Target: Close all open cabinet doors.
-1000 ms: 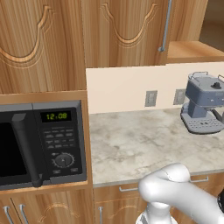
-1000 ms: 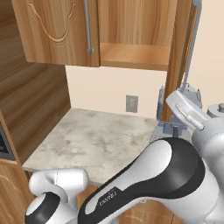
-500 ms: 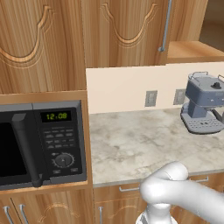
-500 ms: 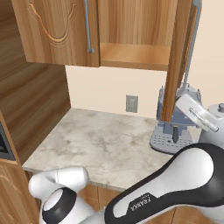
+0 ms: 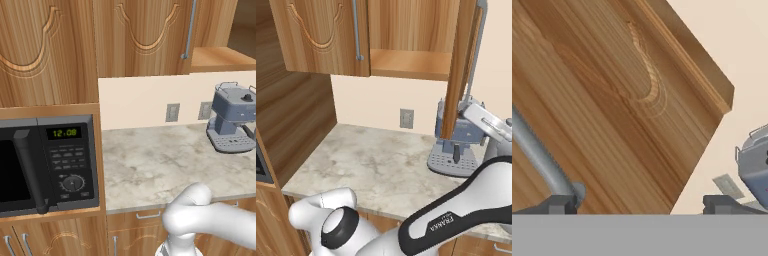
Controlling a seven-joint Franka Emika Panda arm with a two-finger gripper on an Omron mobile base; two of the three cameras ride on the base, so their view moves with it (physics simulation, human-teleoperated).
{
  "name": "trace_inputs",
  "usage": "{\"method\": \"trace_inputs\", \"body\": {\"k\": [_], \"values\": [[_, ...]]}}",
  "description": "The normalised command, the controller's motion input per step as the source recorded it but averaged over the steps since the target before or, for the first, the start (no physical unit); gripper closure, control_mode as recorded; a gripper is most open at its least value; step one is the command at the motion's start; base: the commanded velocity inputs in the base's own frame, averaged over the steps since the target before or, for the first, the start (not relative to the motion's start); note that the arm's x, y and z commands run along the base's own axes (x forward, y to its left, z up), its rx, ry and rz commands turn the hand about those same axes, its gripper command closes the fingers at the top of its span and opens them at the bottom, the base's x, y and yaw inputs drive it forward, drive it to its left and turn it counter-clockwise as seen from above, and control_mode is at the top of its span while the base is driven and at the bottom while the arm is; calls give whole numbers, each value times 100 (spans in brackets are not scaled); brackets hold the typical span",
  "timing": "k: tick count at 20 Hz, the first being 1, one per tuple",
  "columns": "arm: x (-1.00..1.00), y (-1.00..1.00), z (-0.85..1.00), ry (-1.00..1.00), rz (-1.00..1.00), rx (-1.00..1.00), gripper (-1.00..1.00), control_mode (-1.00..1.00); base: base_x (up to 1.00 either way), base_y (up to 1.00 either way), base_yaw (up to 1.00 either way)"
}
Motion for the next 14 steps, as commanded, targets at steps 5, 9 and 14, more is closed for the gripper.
{"method": "trace_inputs", "body": {"k": [5, 9, 14], "values": [[12, 24, 0, -1, 0, 0, -100, -100, 0, 0, 0], [29, 32, 0, -1, 0, 0, -100, -100, 0, 0, 0], [26, 45, 0, -3, 0, 0, -100, -100, 0, 0, 0]]}}
